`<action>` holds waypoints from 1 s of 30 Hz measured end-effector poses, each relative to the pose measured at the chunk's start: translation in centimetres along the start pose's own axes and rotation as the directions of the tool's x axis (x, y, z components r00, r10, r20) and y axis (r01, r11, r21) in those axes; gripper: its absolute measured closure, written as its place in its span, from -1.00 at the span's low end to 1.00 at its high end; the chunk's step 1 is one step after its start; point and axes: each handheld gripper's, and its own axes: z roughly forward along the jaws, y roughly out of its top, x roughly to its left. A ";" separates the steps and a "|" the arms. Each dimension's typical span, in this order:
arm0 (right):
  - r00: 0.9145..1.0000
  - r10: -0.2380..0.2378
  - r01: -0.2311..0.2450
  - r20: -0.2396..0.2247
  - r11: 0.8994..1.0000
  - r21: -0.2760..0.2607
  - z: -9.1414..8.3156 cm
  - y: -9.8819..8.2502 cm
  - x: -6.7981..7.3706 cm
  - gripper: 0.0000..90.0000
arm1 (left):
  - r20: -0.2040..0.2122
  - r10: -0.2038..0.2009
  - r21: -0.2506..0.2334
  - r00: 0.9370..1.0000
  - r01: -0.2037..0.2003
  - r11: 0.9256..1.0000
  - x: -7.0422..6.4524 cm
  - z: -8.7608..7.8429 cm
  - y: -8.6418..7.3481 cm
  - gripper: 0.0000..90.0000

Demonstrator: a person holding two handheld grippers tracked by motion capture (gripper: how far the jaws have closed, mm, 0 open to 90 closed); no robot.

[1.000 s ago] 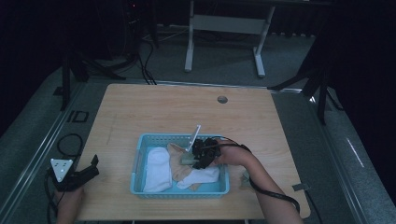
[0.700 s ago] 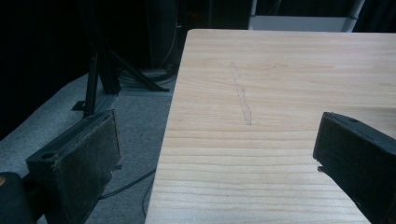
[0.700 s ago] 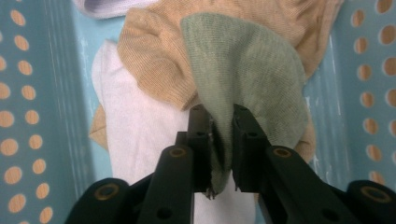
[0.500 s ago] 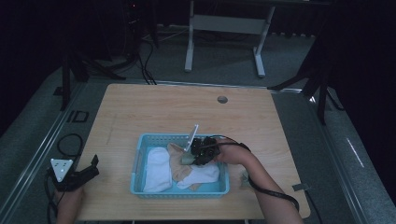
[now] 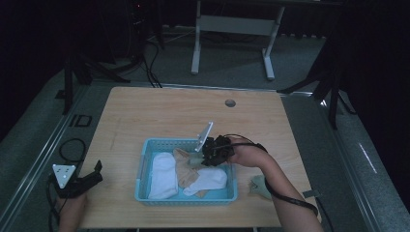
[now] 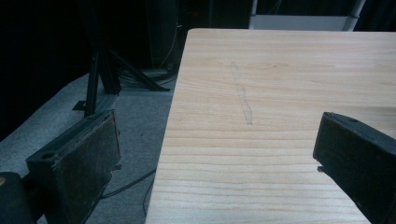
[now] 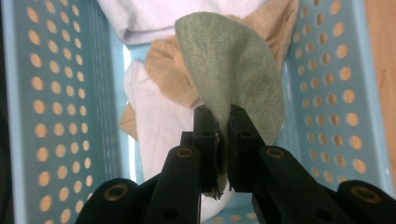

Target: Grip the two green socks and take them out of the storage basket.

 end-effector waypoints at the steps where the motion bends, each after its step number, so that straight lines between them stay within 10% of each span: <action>1: 1.000 -0.007 0.007 0.003 1.000 0.000 -0.3 0.0 0.0 0.86 | 0.000 0.000 0.000 1.000 0.000 1.000 0.0 0.0 0.0 -0.99; 30: 0.994 0.025 -0.016 0.110 0.996 -0.085 -9.2 -2.9 0.7 0.86 | -0.005 0.004 0.004 1.000 -0.004 1.000 0.0 0.1 0.0 -0.99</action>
